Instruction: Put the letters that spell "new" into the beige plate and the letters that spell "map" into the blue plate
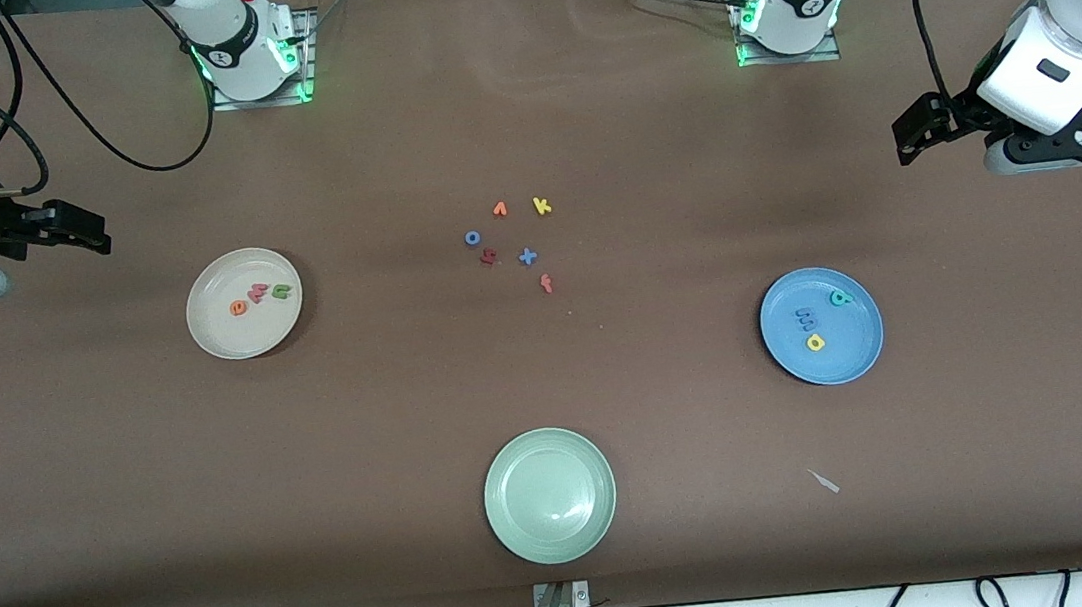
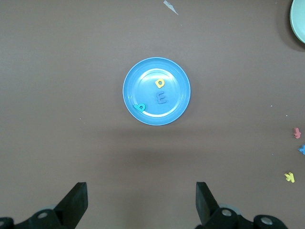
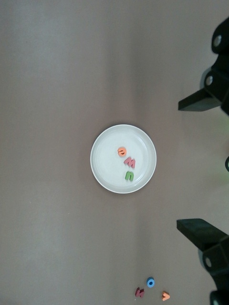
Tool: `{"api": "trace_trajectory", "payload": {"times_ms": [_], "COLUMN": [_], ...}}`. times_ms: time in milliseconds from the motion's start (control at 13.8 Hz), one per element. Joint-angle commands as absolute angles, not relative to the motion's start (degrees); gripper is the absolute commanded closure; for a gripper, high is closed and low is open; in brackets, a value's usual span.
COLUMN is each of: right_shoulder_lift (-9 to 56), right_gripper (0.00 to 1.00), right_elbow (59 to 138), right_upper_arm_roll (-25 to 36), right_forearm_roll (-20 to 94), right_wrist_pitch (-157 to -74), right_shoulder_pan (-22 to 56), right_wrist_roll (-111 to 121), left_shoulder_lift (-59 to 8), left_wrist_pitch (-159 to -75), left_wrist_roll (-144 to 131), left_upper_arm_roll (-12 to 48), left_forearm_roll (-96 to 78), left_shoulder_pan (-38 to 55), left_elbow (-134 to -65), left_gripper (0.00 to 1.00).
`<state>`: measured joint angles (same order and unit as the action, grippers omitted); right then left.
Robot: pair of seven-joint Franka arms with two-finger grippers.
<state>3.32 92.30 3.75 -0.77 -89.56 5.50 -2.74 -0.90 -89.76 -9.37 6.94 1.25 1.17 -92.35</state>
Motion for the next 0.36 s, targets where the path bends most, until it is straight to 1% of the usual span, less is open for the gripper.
{"api": "trace_trajectory", "payload": {"times_ms": [0,291], "right_shoulder_lift": [1.7,1.6], "right_gripper": [0.00,0.00], "right_elbow": [93.3,93.3], "right_upper_arm_roll": [2.5,2.5], "right_forearm_roll": [-1.6,-1.5], "right_wrist_pitch": [-88.9,-89.0], "right_shoulder_pan": [3.4,2.3], "right_wrist_roll": [-0.8,0.1], "left_shoulder_lift": [-1.8,-1.8], "left_wrist_pitch": [-88.2,-88.2], "left_wrist_roll": [-8.8,-8.8], "left_upper_arm_roll": [7.0,7.0], "left_forearm_roll": [2.2,2.2], "left_shoulder_pan": [1.3,1.4], "left_elbow": [-90.4,-90.4], "left_gripper": [0.00,0.00]}}
